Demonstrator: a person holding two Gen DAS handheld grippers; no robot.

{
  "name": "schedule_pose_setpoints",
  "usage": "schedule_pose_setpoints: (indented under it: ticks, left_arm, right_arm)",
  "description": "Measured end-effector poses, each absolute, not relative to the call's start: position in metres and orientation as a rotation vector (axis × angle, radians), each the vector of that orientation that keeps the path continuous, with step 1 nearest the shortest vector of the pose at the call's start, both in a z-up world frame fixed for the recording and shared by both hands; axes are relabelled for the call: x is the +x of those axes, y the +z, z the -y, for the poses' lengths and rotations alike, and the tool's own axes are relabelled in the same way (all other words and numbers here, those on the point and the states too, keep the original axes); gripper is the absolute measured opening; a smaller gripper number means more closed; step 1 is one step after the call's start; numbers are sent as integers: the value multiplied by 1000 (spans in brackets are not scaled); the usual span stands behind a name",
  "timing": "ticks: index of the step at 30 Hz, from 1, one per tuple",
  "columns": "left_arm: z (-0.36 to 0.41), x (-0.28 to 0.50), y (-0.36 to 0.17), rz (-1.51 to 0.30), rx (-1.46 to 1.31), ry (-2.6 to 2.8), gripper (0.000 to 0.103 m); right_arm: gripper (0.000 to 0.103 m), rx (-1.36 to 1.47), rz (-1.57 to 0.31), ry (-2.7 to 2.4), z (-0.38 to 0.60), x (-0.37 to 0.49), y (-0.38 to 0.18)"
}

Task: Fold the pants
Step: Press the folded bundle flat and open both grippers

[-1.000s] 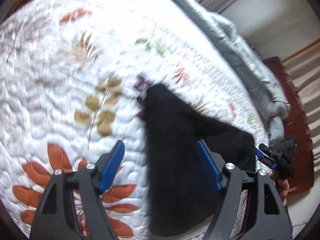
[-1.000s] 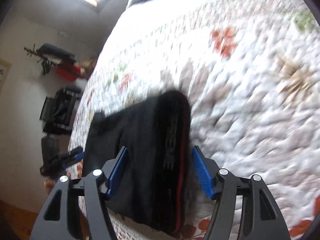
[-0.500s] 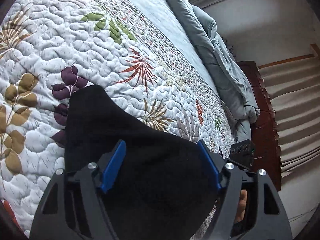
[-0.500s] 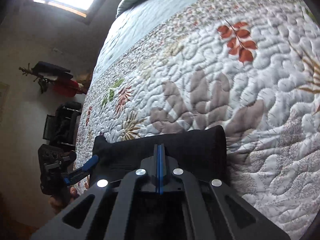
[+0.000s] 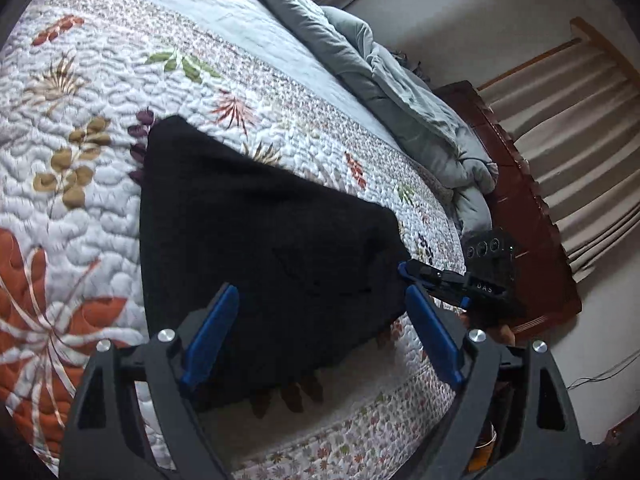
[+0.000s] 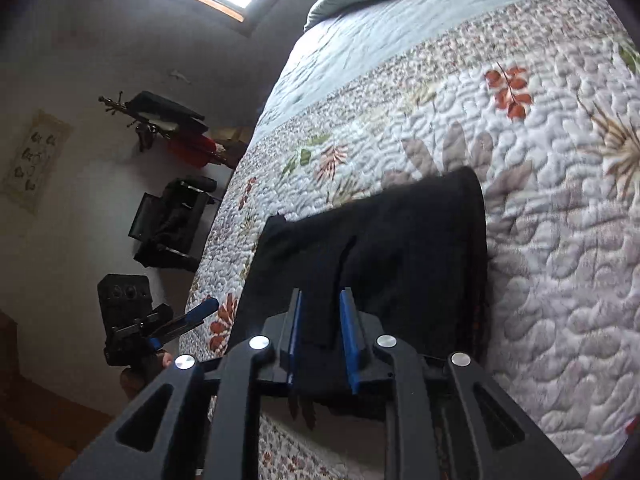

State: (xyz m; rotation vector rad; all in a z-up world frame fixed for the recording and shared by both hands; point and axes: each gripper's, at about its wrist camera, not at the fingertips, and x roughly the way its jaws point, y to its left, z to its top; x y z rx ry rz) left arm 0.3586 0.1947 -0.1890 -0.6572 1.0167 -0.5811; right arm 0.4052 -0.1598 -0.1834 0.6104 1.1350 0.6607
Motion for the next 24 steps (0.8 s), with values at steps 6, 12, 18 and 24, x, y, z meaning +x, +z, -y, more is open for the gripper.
schedule_pose_setpoints:
  ticks: [6,12,18,24]
  left_arm:
    - [-198,352,-231,-1032,-761,-564,79]
    - [-216,334,-213,-1003,-821,-514,93]
    - [-227,273,-187,-977,-744,-436,100]
    - [-220,191,-149,-903,-608,-317,100]
  right_arm:
    - [0,735,-1181,614,189,400,-248]
    - [4,757,-1145,560,208,390,-230]
    - [35,747,-1094,479,247,334,-199]
    - [65,684,-1016,419,262,245,-154]
